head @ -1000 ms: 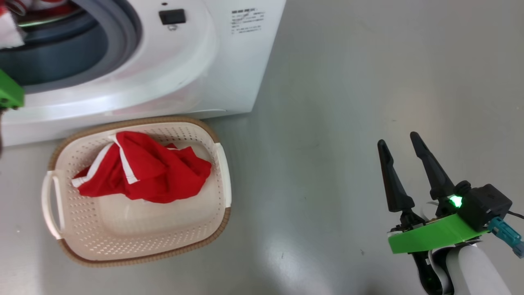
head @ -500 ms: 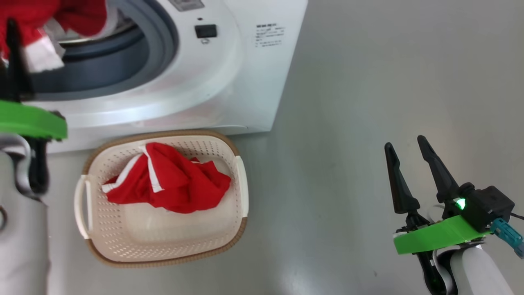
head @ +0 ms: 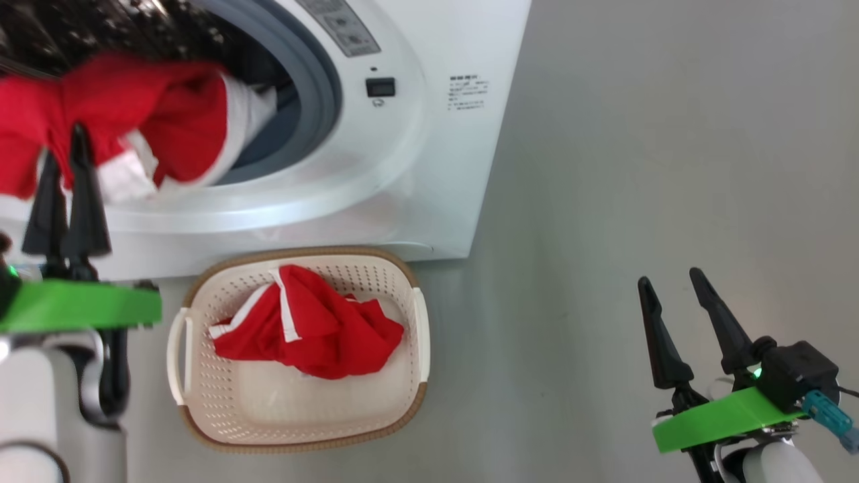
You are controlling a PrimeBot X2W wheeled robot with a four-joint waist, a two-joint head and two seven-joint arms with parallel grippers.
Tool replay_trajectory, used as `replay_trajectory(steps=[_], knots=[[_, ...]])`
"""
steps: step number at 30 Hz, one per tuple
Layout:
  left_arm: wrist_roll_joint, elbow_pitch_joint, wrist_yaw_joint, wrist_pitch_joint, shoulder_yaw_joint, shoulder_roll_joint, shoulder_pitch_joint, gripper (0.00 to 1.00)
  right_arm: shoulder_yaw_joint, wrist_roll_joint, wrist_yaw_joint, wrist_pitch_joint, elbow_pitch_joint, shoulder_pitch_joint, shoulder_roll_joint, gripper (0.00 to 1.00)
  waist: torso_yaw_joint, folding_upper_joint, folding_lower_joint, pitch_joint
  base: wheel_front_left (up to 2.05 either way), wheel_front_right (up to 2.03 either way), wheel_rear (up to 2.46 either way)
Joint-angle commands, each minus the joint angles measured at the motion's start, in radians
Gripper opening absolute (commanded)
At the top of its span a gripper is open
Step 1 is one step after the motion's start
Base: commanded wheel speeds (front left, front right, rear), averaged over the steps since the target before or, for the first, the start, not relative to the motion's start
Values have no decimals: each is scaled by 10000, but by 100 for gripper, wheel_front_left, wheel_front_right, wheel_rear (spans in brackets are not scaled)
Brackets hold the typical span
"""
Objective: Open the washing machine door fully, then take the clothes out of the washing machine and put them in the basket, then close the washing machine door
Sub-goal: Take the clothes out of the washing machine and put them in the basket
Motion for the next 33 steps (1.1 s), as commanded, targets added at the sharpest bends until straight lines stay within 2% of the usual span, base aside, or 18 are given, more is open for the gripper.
replay_trajectory(steps=[1,10,14,18,26,33], knots=[[50,-541,-53,-118,333,278,309,0,171,-98,65,-65,-197,146,-70,100,175,-1,-1,-277,0,0,0],[40,-2600,-54,-118,387,-186,1777,0,116,-154,65,-65,-183,327,-70,100,407,-1,-1,-497,0,0,0],[63,-2932,-55,-118,257,-338,2161,0,124,-173,65,-65,-209,328,-70,100,497,-1,-1,-394,0,0,0],[-39,-2413,-55,-118,54,-440,2356,0,196,-176,65,-65,-209,201,-70,100,466,-1,-1,-177,0,0,0],[-238,-473,-55,-118,-257,-496,2226,0,265,-91,65,-65,-343,-27,-70,100,240,-1,-1,616,0,0,0],[-443,1141,-55,-118,-763,-269,1670,0,284,-36,65,-65,-503,-390,-70,100,59,-1,-1,1470,0,0,0]])
